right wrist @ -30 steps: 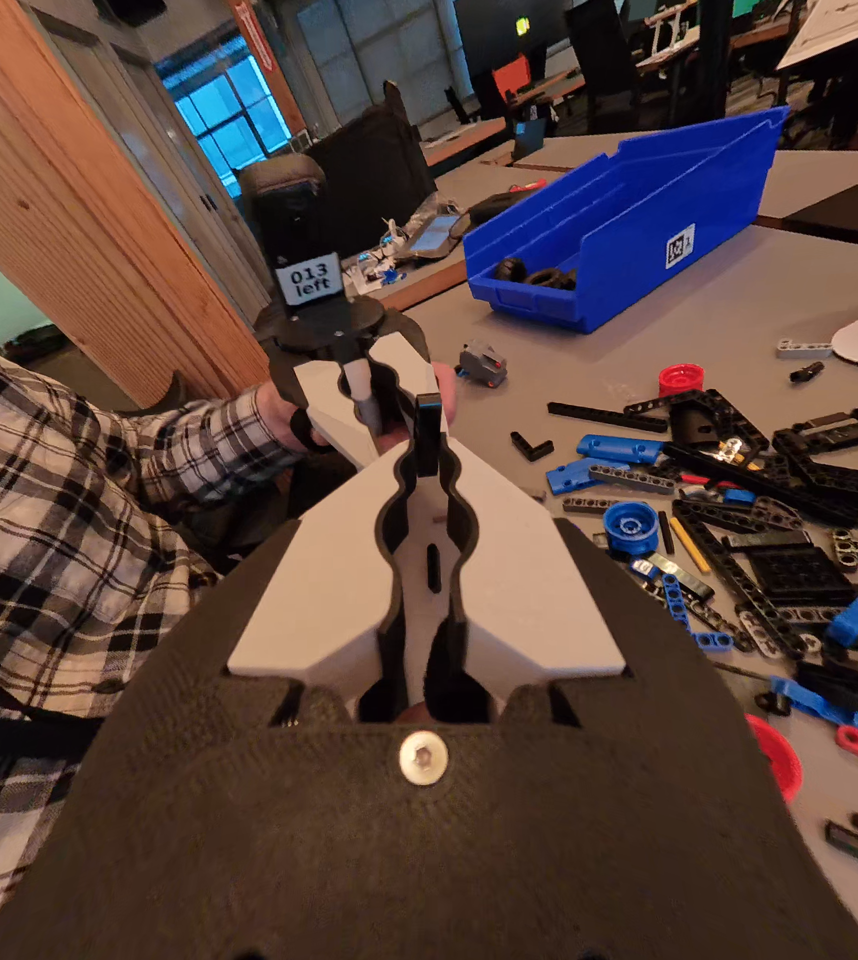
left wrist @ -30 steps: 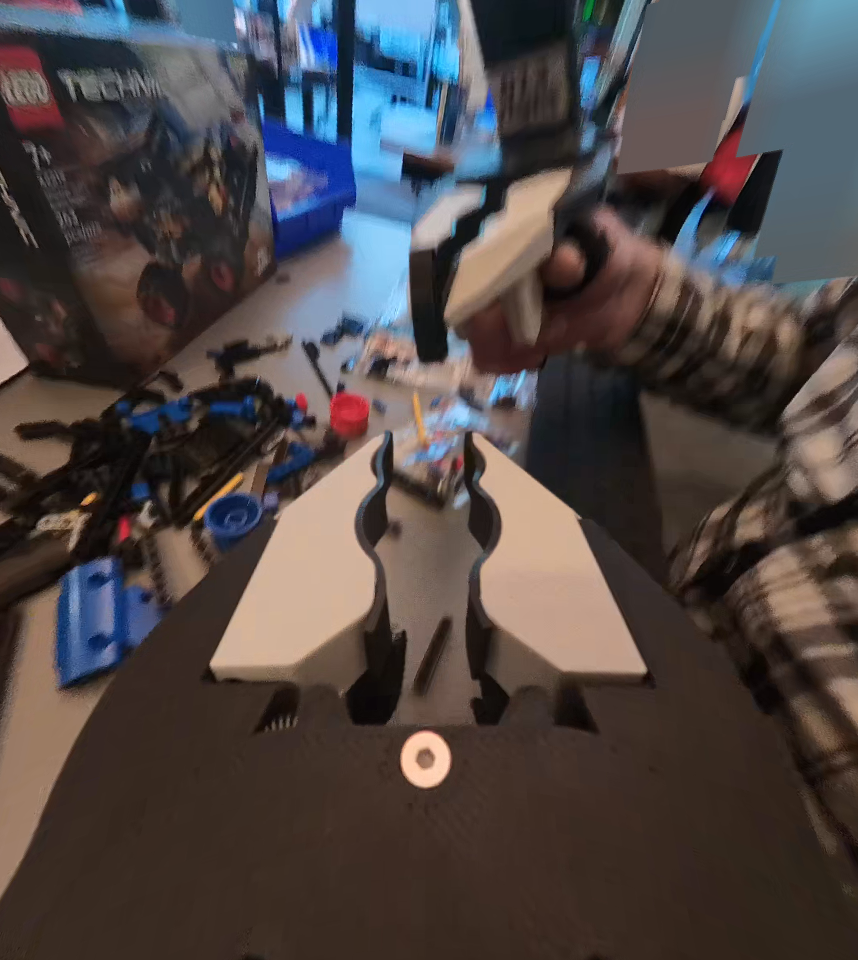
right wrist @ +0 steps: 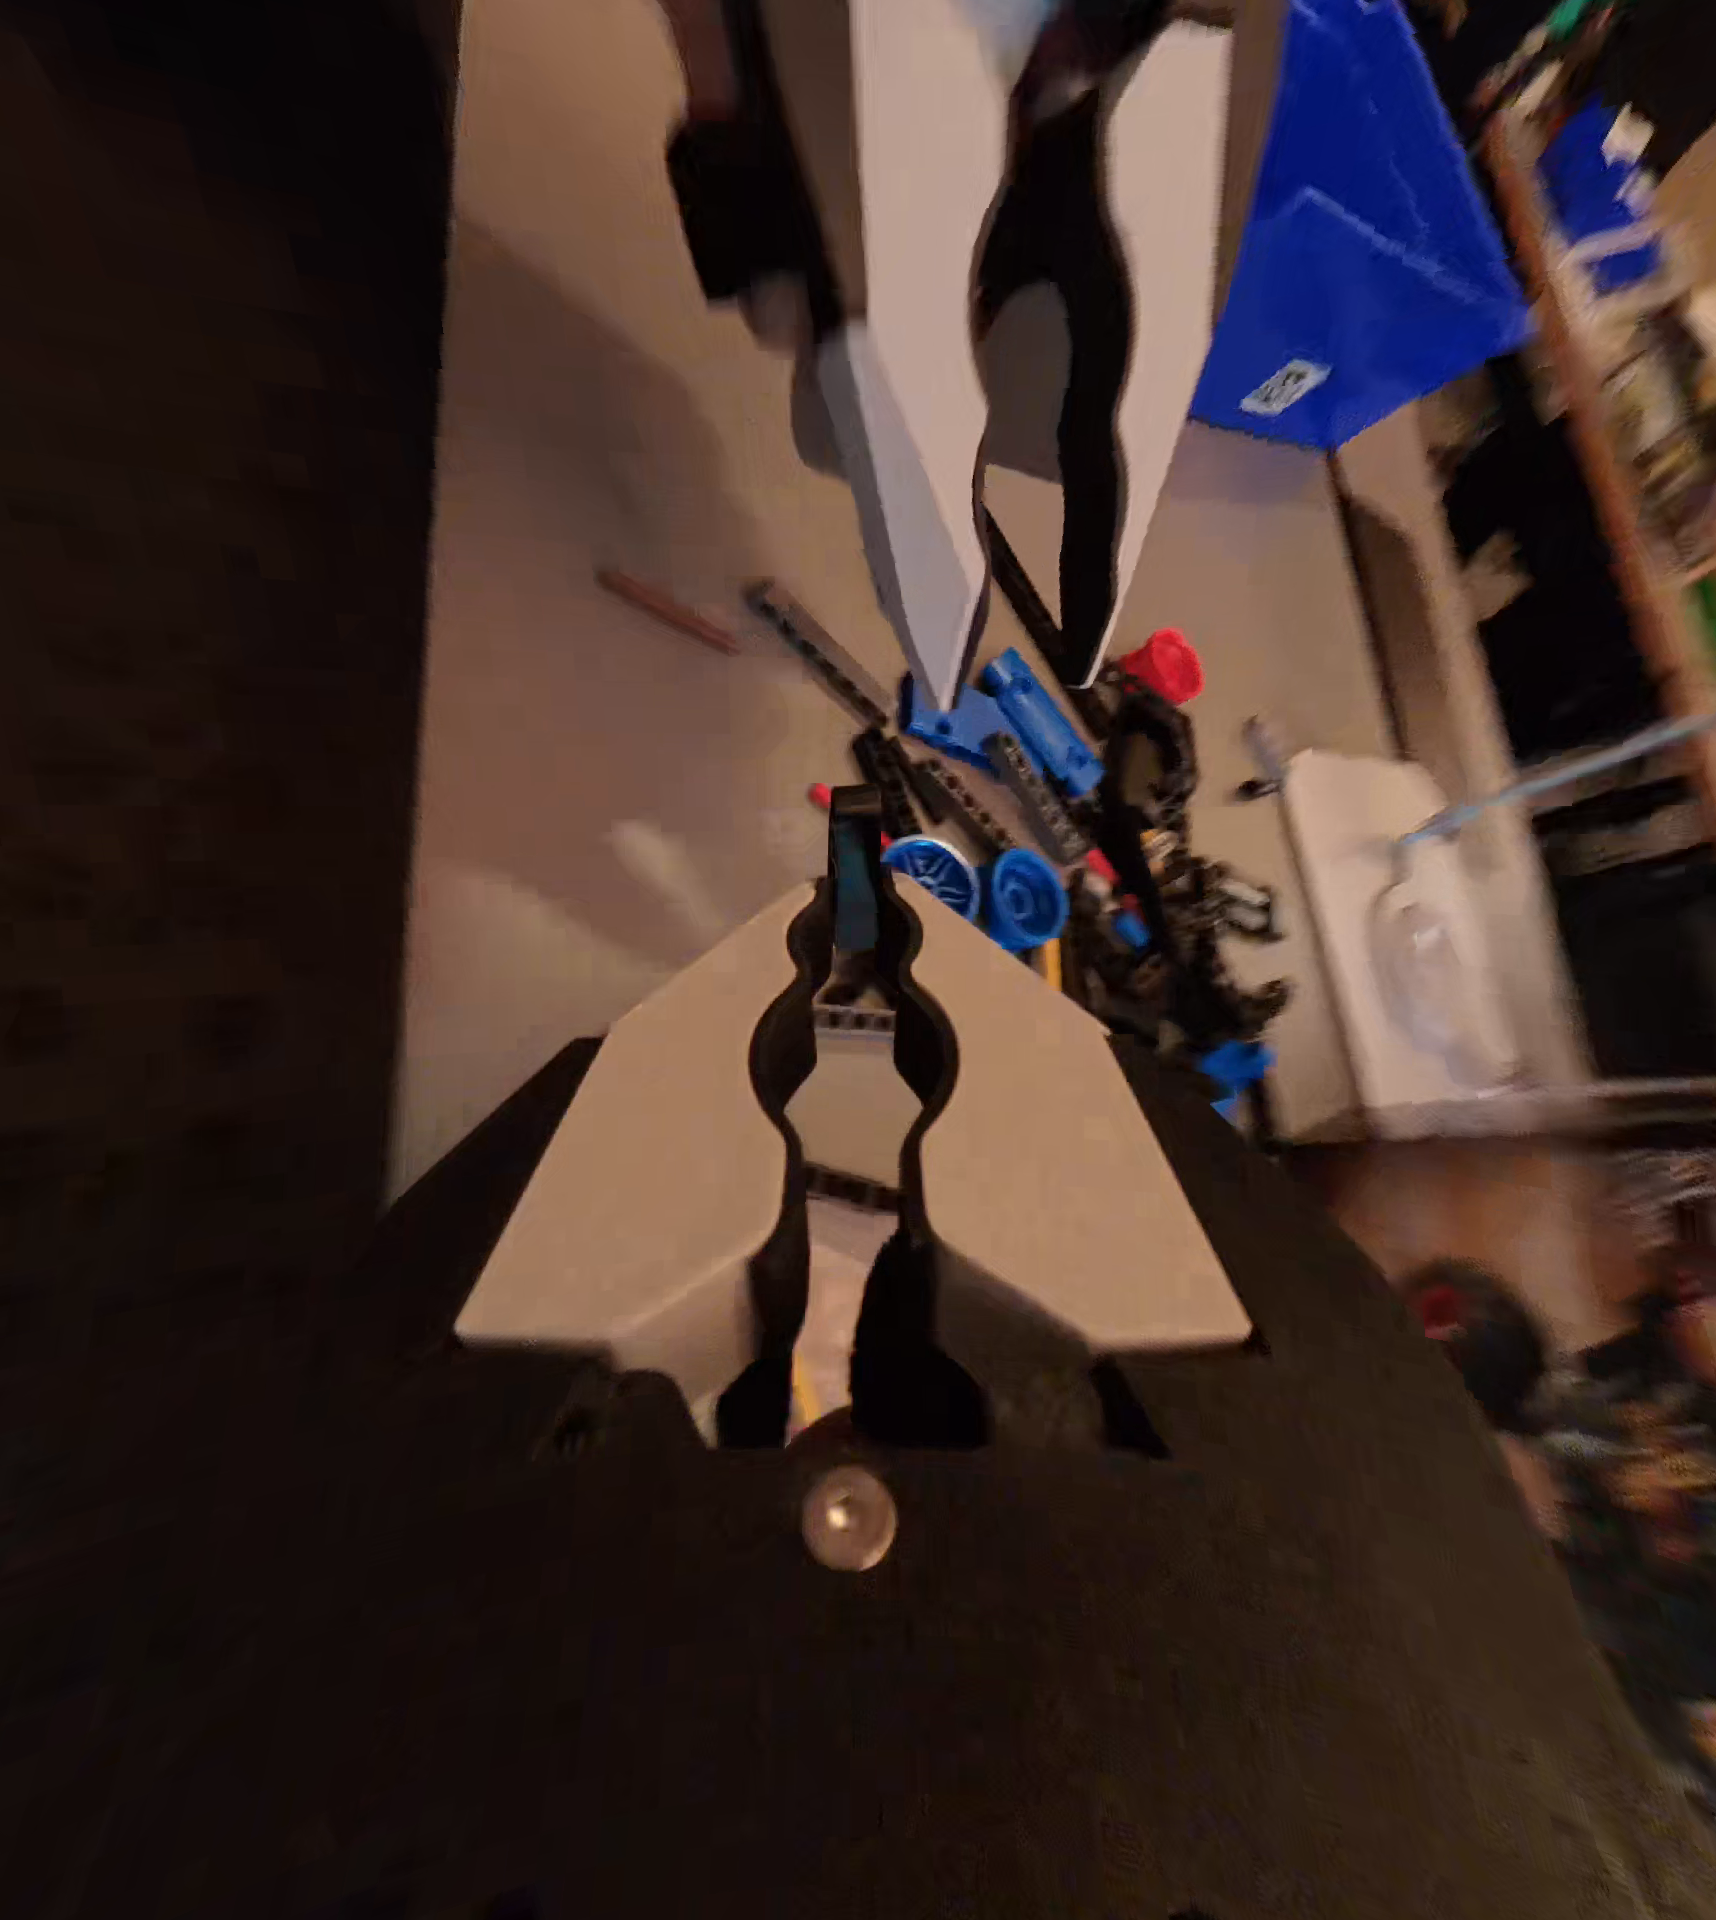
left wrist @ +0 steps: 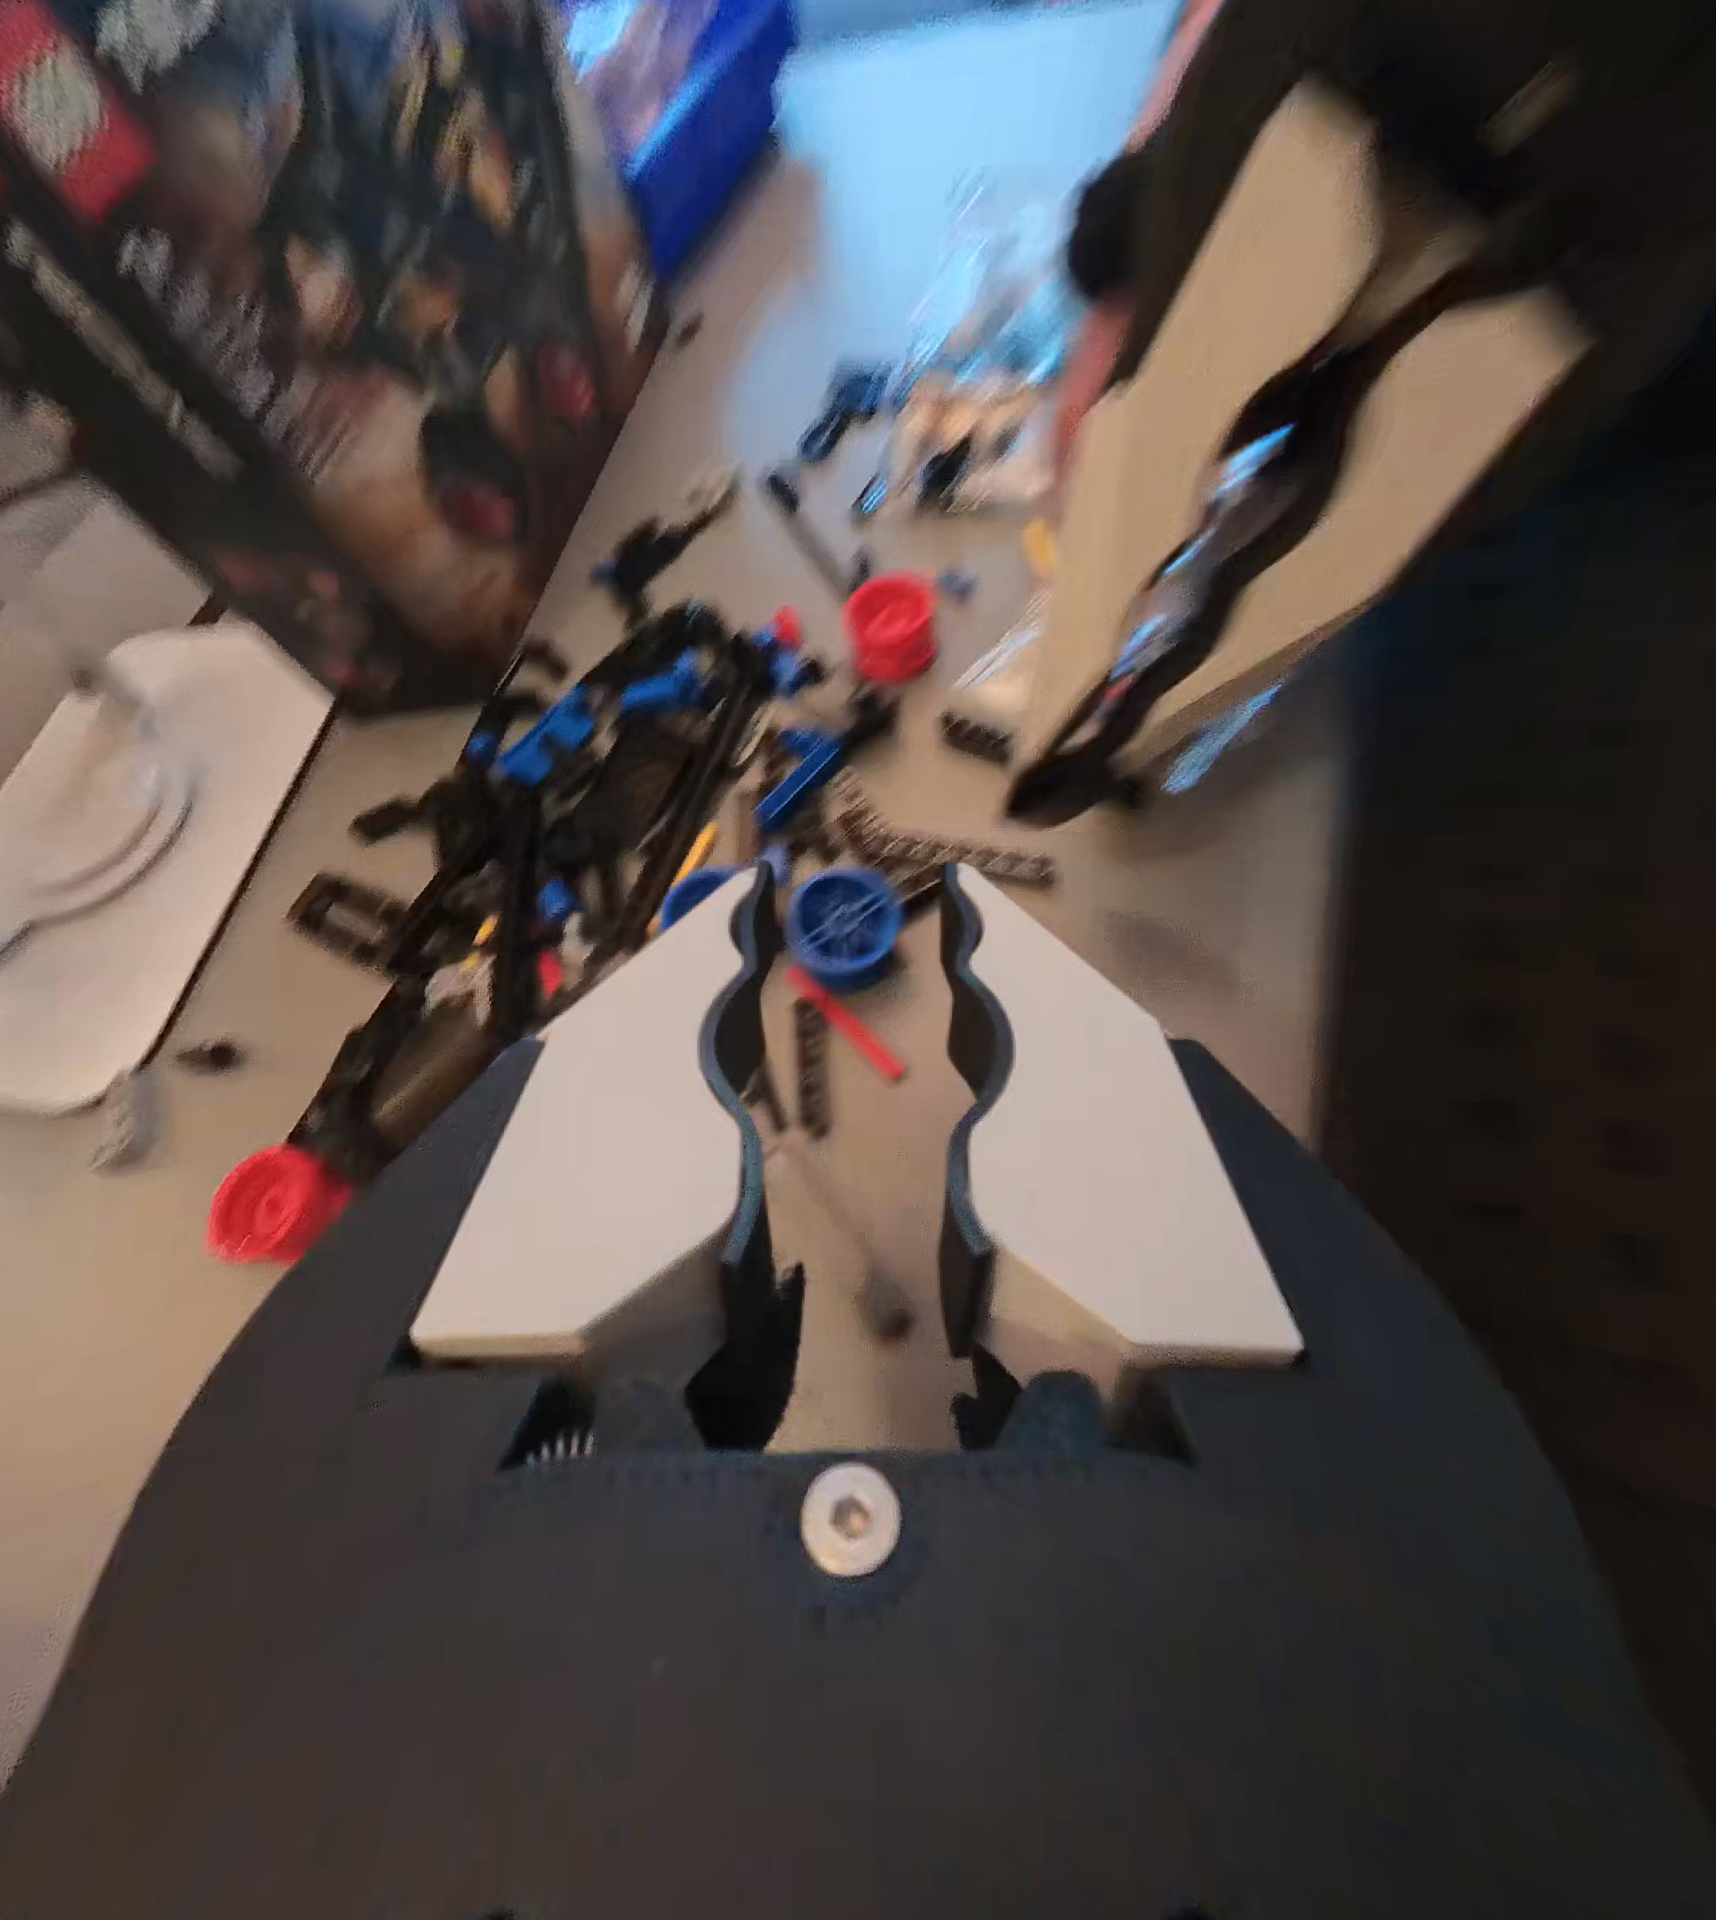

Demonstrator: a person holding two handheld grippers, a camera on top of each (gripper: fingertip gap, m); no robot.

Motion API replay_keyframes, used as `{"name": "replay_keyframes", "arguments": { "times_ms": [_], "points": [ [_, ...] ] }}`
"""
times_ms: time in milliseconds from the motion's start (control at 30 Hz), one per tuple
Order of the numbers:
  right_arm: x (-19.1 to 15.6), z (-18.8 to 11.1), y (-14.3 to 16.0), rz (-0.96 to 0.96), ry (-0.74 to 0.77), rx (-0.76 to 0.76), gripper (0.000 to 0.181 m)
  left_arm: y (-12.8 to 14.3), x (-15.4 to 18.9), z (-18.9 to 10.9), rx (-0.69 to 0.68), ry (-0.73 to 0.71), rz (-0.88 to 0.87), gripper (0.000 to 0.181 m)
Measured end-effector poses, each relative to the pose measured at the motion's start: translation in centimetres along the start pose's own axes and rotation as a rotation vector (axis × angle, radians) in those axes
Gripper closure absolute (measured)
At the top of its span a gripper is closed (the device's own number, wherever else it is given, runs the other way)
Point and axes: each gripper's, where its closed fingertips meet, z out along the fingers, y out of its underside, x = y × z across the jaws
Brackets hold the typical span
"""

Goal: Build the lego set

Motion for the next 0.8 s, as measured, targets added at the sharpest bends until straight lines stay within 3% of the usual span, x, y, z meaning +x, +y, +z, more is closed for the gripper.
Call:
{"name": "replay_keyframes", "arguments": {
  "times_ms": [67, 200, 333, 433, 633, 800],
  "points": [
    [-0.1, 0.6, -0.4, -0.121, 0.03, -0.004, 0.176, -1.2, 2.3, -0.7, 0.053, 0.061, 0.026, 0.156],
    [-1.8, 2.3, -0.5, -0.267, -0.017, -0.028, 0.176, 0.4, 4.3, -0.6, -0.016, 0.168, -0.116, 0.155],
    [-3.4, 3.9, 0.7, -0.32, -0.112, -0.093, 0.175, 3.6, 5.3, 0.6, -0.148, 0.179, -0.09, 0.157],
    [-4.1, 4.4, 1.6, -0.373, -0.157, -0.135, 0.173, 4.5, 5.9, 1.3, -0.177, 0.192, -0.087, 0.161],
    [-4.5, 4.1, 1.9, -0.387, -0.209, -0.143, 0.171, 5.8, 6.6, 2.5, -0.254, 0.154, 0.046, 0.174],
    [-4.1, 3.0, 2.2, -0.337, -0.239, -0.163, 0.153, 5.7, 6.8, 3.0, -0.29, 0.13, 0.089, 0.173]
  ]
}}
